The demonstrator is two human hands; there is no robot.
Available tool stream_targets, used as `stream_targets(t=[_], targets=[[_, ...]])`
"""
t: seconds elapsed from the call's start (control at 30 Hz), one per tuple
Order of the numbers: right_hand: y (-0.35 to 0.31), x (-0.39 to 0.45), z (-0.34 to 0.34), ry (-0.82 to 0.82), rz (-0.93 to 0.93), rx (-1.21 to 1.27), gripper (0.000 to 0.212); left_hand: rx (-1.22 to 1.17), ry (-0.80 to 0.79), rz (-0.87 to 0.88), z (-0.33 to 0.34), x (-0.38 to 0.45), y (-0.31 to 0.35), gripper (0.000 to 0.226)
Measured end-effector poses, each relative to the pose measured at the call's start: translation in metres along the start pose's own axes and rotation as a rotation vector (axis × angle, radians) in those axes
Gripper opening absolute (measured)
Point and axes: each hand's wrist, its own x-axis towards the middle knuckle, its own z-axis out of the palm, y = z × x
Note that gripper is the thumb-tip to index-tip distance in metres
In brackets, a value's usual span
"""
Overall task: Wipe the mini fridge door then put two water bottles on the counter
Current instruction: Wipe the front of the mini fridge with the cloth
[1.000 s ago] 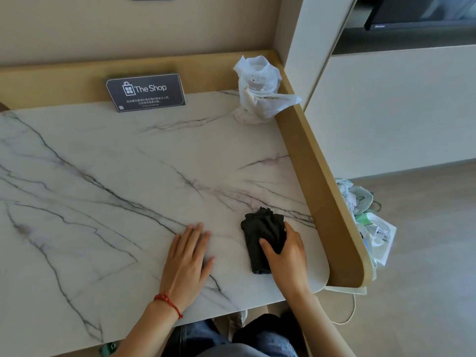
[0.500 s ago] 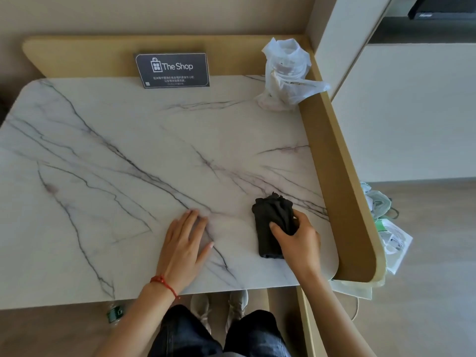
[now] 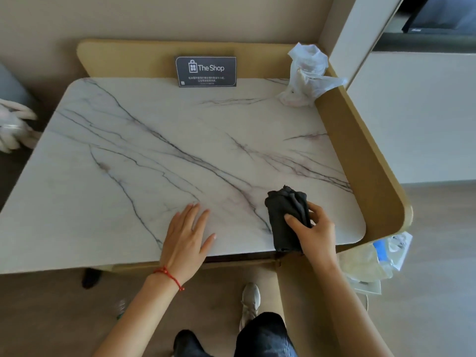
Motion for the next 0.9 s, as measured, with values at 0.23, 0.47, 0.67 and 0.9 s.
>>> stream_targets(t=[0.23,0.47,0.67,0.9], targets=[[0.003,-0.093,0.05,0.072,-0.024,0.049,0.049,-0.001,0.002,0.075,-0.022,-0.064,-0.054,0.053],[0.015,-0.158,0.072,0.097,-0.013,0.093,0.044,-0.021,0.026,0.091,-0.03,-0.123,-0.082,0.051],[0.037,-0.169,0.077,0.078,-0.025,0.095,0.048,-0.073,0.053,0.079,-0.01,-0.144,-0.084,0.048],[0.1,-0.146,0.082,0.005,-0.012,0.096,0.049,-0.094,0.085,0.034,0.054,-0.144,-0.072,0.048]])
